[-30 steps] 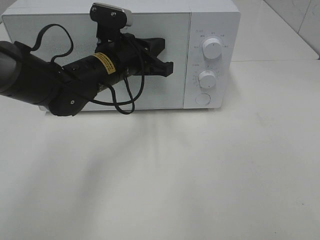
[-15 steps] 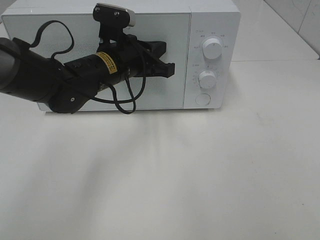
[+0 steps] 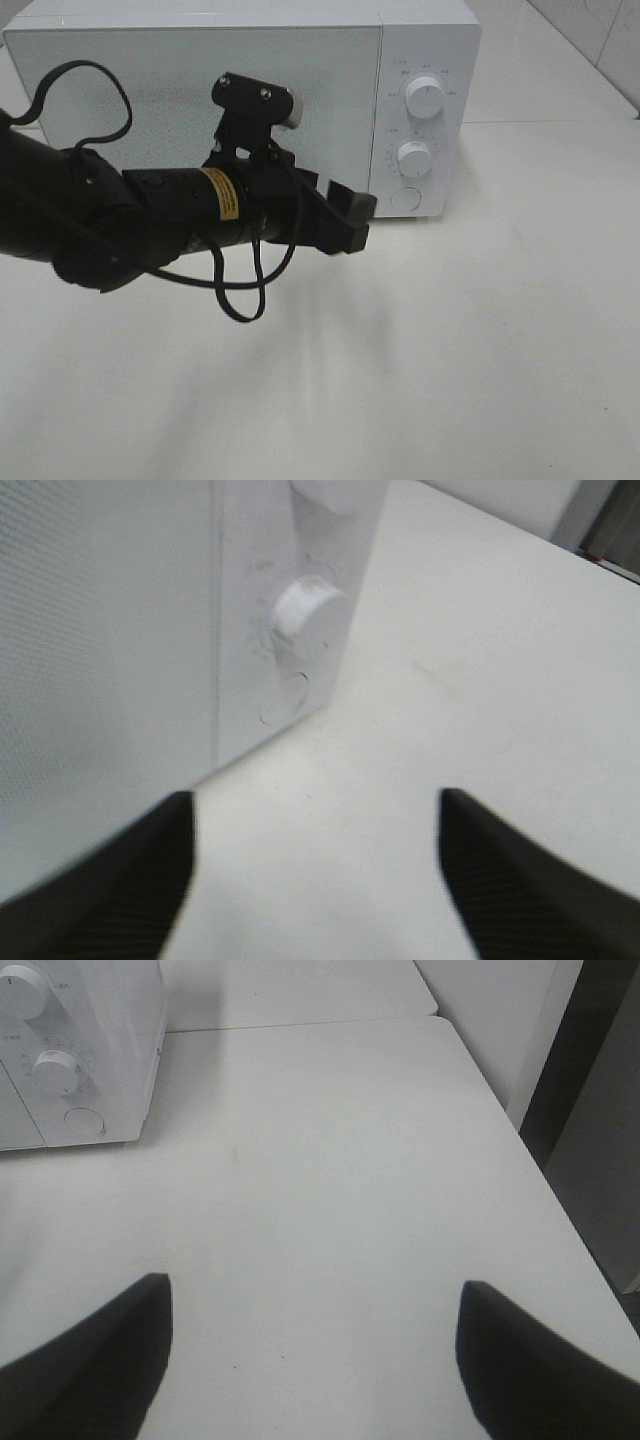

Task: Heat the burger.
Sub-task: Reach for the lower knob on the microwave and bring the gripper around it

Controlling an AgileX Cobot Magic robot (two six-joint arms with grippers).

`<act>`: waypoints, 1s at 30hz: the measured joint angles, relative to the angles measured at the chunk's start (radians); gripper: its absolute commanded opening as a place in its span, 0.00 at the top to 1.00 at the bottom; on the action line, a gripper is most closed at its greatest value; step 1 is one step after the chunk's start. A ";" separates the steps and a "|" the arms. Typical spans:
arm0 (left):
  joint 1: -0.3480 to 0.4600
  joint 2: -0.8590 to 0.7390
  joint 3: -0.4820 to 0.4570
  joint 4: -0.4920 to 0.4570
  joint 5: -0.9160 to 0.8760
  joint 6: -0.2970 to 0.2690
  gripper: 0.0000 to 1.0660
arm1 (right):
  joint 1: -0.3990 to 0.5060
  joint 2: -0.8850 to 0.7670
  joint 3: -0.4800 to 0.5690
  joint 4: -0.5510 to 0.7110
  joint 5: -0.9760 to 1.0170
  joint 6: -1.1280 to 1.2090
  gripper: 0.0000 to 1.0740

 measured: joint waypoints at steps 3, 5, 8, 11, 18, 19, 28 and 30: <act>-0.034 -0.035 0.053 0.000 0.046 -0.021 0.06 | 0.000 0.000 0.000 0.000 0.000 0.000 0.29; -0.059 -0.073 0.084 0.000 0.137 -0.030 0.06 | 0.000 0.000 0.000 0.000 0.000 0.000 0.29; -0.069 -0.122 0.090 0.000 0.314 -0.031 0.06 | 0.000 0.000 0.000 0.000 0.000 0.000 0.29; -0.067 -0.176 0.090 0.000 0.481 -0.031 0.06 | 0.000 0.000 0.000 0.000 0.000 0.000 0.29; -0.058 -0.293 0.090 0.004 0.815 -0.030 0.06 | 0.000 0.000 0.000 0.000 0.000 0.000 0.29; -0.058 -0.327 0.090 0.012 0.891 -0.029 0.06 | 0.000 0.000 0.000 0.000 0.000 0.000 0.29; -0.054 -0.513 0.090 0.000 1.216 -0.030 0.06 | 0.000 0.000 0.000 0.000 0.000 0.000 0.30; -0.012 -0.559 0.090 -0.023 1.301 -0.018 0.06 | 0.000 0.000 0.000 0.000 0.000 0.000 0.30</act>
